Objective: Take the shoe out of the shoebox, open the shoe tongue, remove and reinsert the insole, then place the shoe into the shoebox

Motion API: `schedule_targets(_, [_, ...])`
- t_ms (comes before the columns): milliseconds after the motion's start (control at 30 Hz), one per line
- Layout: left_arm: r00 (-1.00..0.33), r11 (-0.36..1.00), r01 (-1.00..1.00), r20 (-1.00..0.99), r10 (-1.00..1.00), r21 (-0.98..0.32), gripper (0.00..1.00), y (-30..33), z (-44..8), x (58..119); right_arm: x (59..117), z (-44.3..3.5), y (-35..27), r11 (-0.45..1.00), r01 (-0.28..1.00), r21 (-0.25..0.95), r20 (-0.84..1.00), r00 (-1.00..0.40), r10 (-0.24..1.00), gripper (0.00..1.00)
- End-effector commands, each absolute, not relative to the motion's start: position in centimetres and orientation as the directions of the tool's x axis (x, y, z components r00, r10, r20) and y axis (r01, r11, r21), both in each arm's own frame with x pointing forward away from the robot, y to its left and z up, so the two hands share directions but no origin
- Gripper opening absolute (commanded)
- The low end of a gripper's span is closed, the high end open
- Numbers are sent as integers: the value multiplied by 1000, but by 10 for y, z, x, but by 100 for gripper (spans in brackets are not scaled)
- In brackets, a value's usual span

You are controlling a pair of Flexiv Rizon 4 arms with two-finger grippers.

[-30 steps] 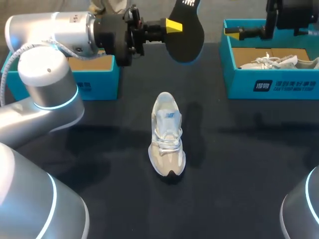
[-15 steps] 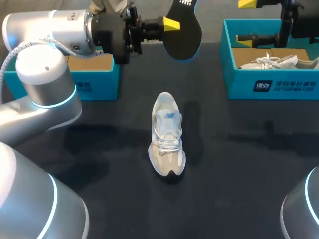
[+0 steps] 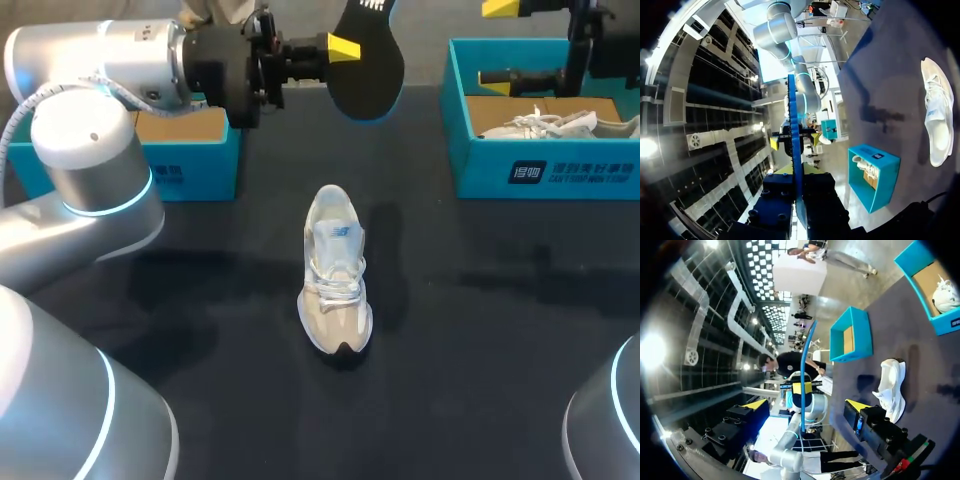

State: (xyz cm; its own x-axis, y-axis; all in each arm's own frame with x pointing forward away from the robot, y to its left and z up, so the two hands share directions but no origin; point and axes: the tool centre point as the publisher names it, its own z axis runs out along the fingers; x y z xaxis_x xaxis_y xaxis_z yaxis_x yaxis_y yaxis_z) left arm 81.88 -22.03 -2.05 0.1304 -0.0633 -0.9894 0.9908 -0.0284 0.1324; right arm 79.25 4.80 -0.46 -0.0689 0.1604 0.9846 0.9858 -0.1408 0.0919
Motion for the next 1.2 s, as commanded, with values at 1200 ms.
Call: schedule_targets(1200, [-968, 94, -243, 248, 37, -965, 0, -188, -33, 783, 793, -5, 49, -141, 986, 91, 984, -68, 163, 100])
